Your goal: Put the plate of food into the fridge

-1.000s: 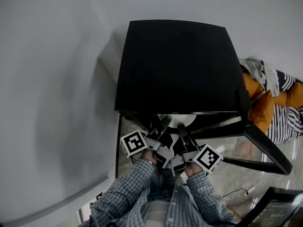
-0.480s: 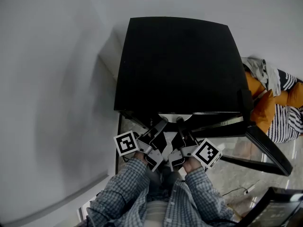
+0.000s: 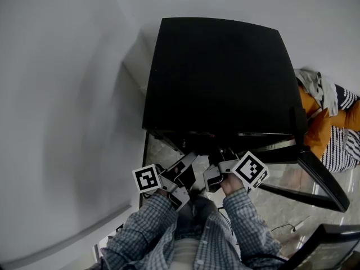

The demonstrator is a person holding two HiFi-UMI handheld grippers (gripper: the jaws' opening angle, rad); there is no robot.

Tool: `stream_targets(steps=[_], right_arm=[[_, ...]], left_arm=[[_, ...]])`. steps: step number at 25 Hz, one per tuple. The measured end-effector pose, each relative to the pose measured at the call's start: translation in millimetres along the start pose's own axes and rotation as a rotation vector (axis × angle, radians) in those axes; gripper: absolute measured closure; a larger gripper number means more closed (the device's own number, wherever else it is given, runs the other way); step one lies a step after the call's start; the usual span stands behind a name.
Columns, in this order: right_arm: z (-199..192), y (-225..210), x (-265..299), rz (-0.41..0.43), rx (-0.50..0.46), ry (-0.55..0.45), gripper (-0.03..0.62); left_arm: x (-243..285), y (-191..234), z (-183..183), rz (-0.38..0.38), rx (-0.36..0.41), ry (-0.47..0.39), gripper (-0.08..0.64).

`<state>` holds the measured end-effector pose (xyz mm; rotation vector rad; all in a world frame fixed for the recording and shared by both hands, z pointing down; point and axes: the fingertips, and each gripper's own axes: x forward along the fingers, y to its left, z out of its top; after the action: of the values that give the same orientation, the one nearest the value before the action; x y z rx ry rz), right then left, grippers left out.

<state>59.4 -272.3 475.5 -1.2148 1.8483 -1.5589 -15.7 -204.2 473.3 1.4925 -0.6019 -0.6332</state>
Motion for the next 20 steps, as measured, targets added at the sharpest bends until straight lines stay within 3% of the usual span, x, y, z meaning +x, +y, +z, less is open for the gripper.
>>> stream_targets(steps=[13,20], right_arm=[[5.1,15.6,32.2,0.015,-0.087,0.016,0.548],[4.7,14.6,33.3,-0.055,-0.148,0.048,0.546]], left_arm=[[-21.2,-7.8,25.8,-0.032,0.027,-0.06,0.502],[-23.5,-9.1,29.2,-0.03,0.022,-0.076,0.502]])
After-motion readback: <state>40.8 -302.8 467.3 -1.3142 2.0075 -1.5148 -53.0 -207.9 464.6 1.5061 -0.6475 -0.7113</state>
